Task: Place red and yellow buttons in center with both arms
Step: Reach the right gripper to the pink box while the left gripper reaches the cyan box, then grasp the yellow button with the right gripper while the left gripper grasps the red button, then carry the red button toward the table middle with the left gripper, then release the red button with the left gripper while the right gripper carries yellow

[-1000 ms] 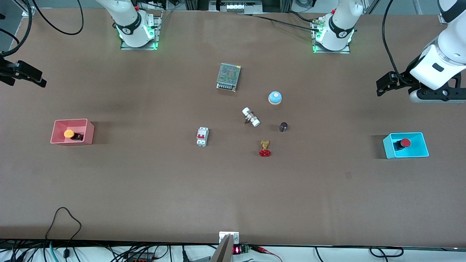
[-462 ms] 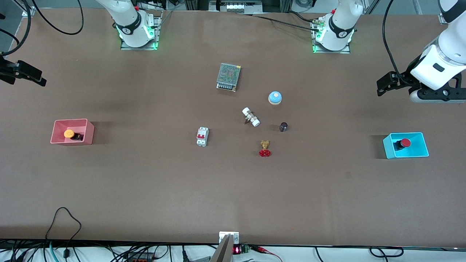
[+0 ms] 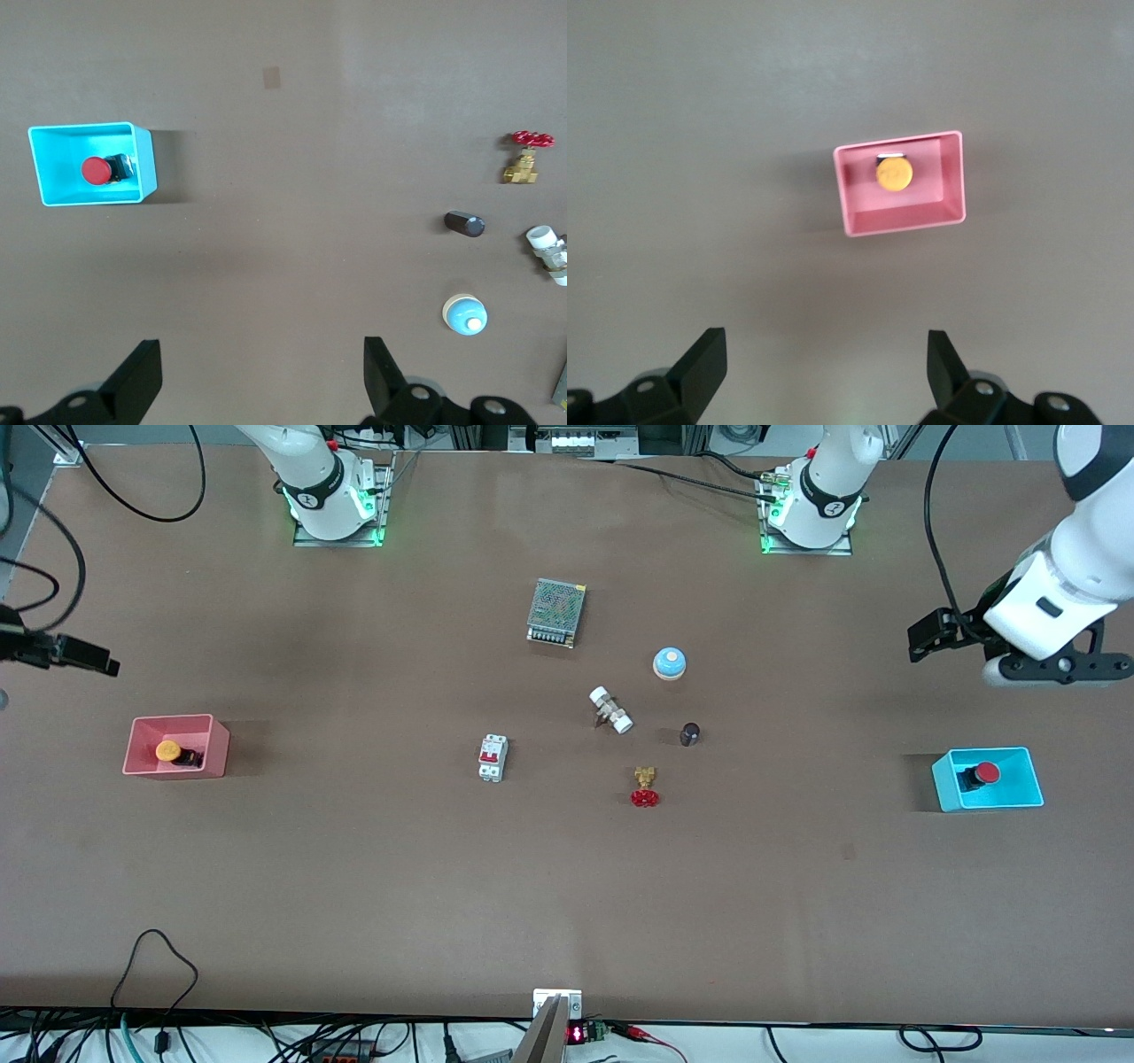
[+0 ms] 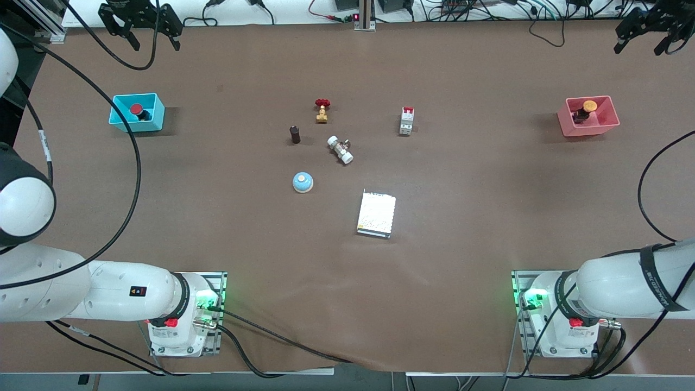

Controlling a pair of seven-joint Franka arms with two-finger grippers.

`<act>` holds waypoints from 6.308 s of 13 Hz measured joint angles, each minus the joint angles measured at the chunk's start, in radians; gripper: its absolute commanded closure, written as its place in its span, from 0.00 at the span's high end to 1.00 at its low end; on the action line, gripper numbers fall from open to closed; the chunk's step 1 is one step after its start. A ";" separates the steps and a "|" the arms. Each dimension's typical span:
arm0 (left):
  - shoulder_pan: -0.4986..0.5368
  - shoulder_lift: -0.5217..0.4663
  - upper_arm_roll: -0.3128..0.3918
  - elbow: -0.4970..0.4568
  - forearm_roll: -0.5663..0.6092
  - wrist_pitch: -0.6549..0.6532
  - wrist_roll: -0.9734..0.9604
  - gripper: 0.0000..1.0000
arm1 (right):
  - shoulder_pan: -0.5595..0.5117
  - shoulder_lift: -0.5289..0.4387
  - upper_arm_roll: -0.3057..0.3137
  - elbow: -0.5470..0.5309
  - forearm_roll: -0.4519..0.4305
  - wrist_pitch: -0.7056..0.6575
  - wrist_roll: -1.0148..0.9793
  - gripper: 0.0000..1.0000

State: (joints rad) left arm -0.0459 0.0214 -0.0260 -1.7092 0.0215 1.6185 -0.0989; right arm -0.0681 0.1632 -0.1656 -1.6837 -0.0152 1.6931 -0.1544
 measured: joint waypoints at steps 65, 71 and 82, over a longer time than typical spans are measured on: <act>0.091 0.598 -0.334 -0.078 0.123 0.590 -0.318 0.30 | -0.056 0.470 0.008 0.010 -0.059 0.335 -0.212 0.18; 0.085 0.609 -0.335 -0.090 0.123 0.618 -0.326 1.00 | -0.041 0.385 0.010 0.068 -0.059 0.225 -0.251 0.18; 0.096 0.547 -0.334 -0.065 0.123 0.630 -0.329 1.00 | 0.410 0.371 0.029 0.233 0.075 0.002 0.452 0.19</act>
State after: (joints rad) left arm 0.0505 0.5681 -0.3603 -1.7741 0.1445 2.2481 -0.4278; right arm 0.3423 0.5342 -0.1364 -1.4503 0.0599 1.6949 0.2979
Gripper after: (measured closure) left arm 0.000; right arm 0.626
